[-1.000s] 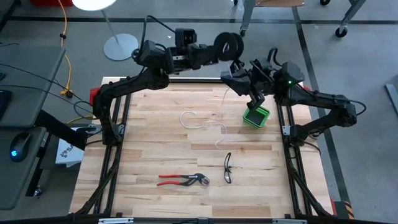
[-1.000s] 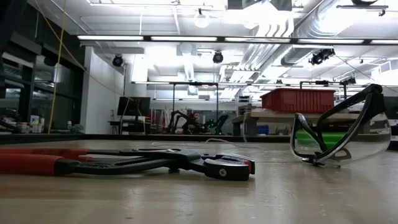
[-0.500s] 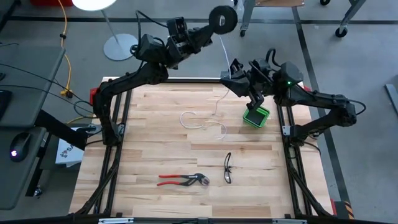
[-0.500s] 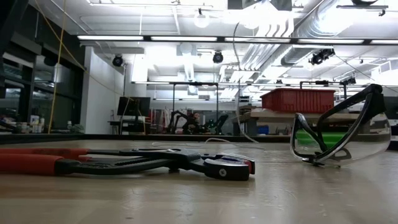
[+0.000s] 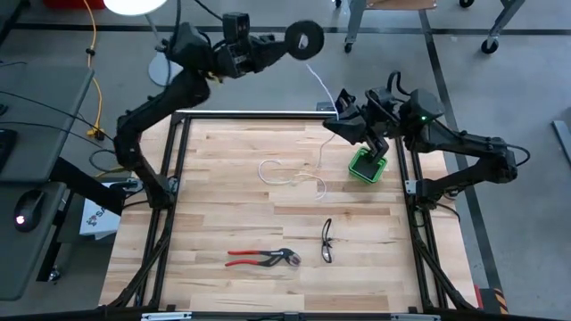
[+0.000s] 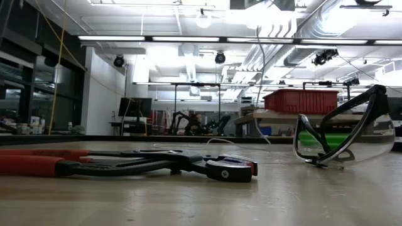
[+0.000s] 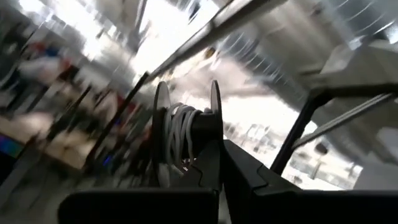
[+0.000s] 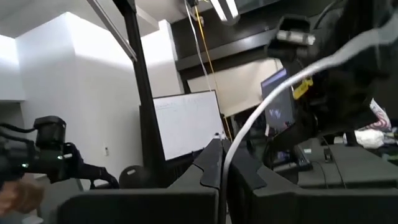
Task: Coil cords
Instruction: Coil the wire into the spool
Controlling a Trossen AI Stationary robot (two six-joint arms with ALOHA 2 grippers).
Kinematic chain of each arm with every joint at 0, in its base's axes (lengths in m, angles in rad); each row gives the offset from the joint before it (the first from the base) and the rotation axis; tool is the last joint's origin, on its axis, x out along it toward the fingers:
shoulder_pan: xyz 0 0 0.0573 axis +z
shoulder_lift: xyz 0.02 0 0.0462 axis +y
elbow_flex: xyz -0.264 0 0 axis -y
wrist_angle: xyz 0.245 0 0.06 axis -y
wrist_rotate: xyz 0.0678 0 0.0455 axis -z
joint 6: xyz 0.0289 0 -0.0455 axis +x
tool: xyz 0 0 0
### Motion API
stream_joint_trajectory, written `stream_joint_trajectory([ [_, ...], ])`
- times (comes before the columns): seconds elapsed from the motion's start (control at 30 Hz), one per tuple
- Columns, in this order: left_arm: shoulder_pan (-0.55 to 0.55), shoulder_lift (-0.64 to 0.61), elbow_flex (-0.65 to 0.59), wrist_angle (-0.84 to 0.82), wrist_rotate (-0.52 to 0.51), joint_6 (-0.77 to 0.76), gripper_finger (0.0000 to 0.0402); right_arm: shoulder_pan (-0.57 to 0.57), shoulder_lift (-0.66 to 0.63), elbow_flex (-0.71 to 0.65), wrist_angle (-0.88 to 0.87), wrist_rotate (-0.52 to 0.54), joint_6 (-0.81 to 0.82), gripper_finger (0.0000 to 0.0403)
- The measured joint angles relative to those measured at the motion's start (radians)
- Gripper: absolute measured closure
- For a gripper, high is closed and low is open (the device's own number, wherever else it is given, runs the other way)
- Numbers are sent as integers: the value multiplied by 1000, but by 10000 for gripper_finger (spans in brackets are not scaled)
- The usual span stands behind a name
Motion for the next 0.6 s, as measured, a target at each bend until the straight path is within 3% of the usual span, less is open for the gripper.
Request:
stream_joint_trajectory([
  [0.3, -5, -101, 0, -487, 54, 122, 401, 0, -3, 0, 28, 5, 9, 403],
  [0.6, -26, -151, 0, -705, 99, 131, 401, -20, -10, 0, 39, 23, 10, 403],
])
